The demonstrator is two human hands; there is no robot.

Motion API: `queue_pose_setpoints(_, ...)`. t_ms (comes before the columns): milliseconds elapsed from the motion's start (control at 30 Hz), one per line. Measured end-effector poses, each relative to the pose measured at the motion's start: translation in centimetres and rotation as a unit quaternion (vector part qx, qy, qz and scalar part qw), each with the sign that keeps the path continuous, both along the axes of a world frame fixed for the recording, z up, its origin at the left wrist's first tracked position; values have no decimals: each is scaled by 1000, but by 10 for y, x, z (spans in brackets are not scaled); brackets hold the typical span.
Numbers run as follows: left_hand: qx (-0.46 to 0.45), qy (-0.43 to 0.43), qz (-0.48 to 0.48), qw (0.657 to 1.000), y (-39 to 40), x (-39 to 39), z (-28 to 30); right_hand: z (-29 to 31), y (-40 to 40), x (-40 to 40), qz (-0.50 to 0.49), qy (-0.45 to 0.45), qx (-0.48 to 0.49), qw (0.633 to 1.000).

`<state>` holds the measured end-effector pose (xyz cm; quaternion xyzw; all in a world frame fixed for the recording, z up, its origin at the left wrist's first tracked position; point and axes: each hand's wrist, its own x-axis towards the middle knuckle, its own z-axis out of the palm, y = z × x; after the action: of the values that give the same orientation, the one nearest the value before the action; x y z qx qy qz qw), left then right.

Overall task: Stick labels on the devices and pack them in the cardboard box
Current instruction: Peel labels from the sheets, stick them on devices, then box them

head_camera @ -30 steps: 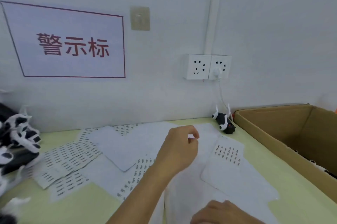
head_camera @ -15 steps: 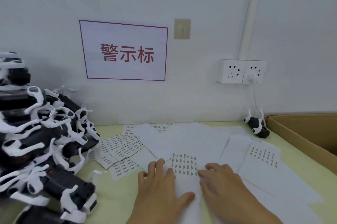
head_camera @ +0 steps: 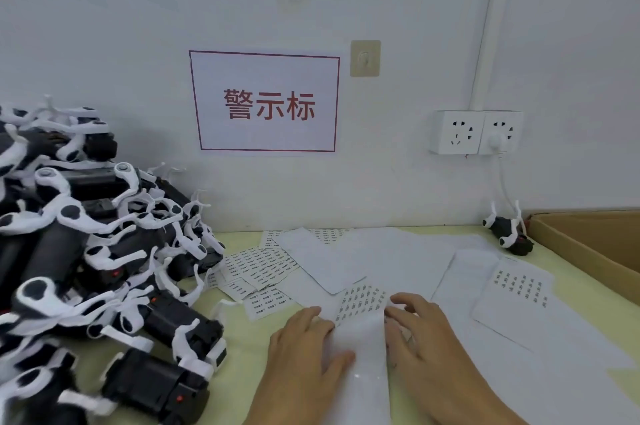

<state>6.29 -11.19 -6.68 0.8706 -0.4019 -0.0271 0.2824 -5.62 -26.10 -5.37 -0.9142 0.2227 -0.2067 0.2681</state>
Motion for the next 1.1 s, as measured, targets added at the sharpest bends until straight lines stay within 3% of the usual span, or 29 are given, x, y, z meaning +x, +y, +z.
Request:
queue_pose_setpoints(100,-38,1,5,999,-2,-8,2,6,6,-1,-24,-102,112,988)
queue_pose_setpoints(267,-63,-6,-23,998,-6,-18,4,6,8,2,-85,-130,179,972)
queue_pose_setpoints(367,-174,106,18,979,-11,-23,8,7,9,0,-78,-133,255,955)
queue_pose_setpoints(467,-284,249,80,922,-13,-22,13,11,13,-2,-49,-139,328,933)
queue_pose_setpoints(567,-343,338,76,873,-10,-19,14,12,16,-2,-19,-136,355,925)
queue_pose_setpoints(800,-439,333,53,833,-7,-21,18,13,20,-4,37,-154,451,878)
queue_pose_setpoints(1000,-454,323,21,830,-7,-23,11,16,16,-7,63,-133,524,839)
queue_pose_setpoints(1100,-449,321,2,834,-9,-21,9,16,17,-7,78,-104,523,843)
